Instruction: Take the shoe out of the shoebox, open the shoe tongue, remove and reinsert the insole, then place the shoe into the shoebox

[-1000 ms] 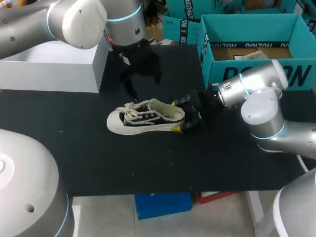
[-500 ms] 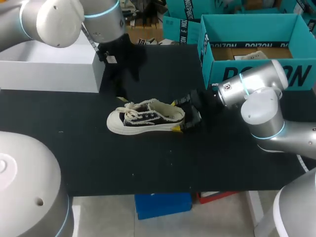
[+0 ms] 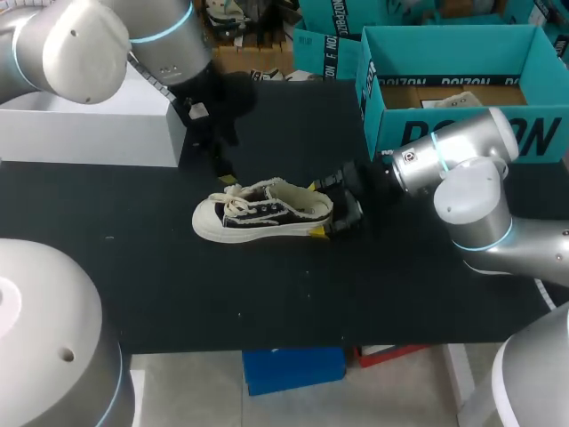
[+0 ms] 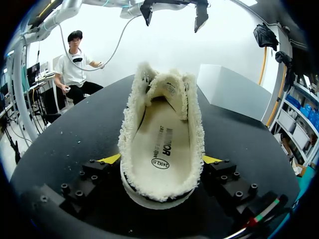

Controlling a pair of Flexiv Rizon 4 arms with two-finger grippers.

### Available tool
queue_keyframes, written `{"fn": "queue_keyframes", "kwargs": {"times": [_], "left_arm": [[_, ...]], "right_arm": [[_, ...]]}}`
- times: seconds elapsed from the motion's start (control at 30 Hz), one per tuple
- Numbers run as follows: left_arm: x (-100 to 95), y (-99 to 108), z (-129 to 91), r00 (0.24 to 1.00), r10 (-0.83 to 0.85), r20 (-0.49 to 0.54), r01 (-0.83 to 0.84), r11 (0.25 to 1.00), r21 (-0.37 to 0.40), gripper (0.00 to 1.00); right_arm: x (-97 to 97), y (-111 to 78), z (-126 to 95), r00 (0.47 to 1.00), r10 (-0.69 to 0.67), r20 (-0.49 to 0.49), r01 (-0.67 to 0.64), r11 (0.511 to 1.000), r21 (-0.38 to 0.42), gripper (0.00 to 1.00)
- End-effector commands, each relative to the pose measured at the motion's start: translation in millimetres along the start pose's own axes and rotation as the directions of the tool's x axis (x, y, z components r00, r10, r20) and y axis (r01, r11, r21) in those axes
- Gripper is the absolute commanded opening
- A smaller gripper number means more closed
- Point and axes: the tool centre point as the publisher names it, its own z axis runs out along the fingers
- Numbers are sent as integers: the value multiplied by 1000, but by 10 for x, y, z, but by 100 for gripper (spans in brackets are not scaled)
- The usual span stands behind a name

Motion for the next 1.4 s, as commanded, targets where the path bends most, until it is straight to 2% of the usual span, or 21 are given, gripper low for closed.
{"fn": "queue_keyframes", "kwargs": {"times": [0.03, 0.07, 0.23, 0.37, 0.47, 0.6, 0.7, 0.9, 1.23, 1.3, 1.33, 1.37, 1.4], "left_arm": [[23, 16, 18, 1000, -23, 6, 23, 999, 26, 100], [49, 15, 37, 998, -68, 2, 67, 997, 48, 100], [156, -18, 217, 973, -226, -34, 228, 971, 65, 100], [179, -51, 273, 872, -474, -121, 486, 868, 102, 100], [153, -89, 284, 803, -590, -85, 595, 800, 78, 100], [150, -159, 280, 737, -666, -118, 676, 730, 104, 100], [146, -194, 300, 701, -699, -143, 713, 694, 106, 100], [167, -239, 328, 650, -750, -120, 760, 645, 80, 100], [213, -324, 333, 651, -747, -138, 758, 650, 57, 100], [225, -353, 322, 664, -728, -171, 744, 666, 56, 100], [231, -370, 318, 673, -717, -181, 737, 673, 70, 100], [228, -399, 289, 700, -692, -179, 713, 691, 115, 100], [228, -399, 289, 700, -692, -179, 713, 691, 115, 100]], "right_arm": [[-16, -23, 68, 1000, 1, 0, -1, 1000, 2, 0], [-16, -23, 68, 1000, 1, 0, -1, 1000, 2, 0], [-16, -23, 68, 1000, 1, 0, -1, 1000, 2, 0], [-16, -23, 68, 1000, 1, 0, -1, 1000, 2, 0], [-16, -23, 68, 1000, 1, 0, -1, 1000, 2, 0], [-16, -23, 68, 1000, 1, 0, -1, 1000, 2, 0], [-16, -23, 68, 1000, 1, 0, -1, 1000, 2, 0], [-16, -23, 68, 1000, 1, 0, -1, 1000, 2, 0], [-16, -23, 68, 1000, 1, 0, -1, 1000, 2, 0], [-16, -23, 68, 1000, 1, 0, -1, 1000, 2, 0], [-16, -23, 68, 1000, 1, 0, -1, 1000, 2, 0], [-16, -23, 68, 1000, 1, 0, -1, 1000, 2, 0], [-16, -23, 68, 1000, 1, 0, -1, 1000, 2, 0]]}}
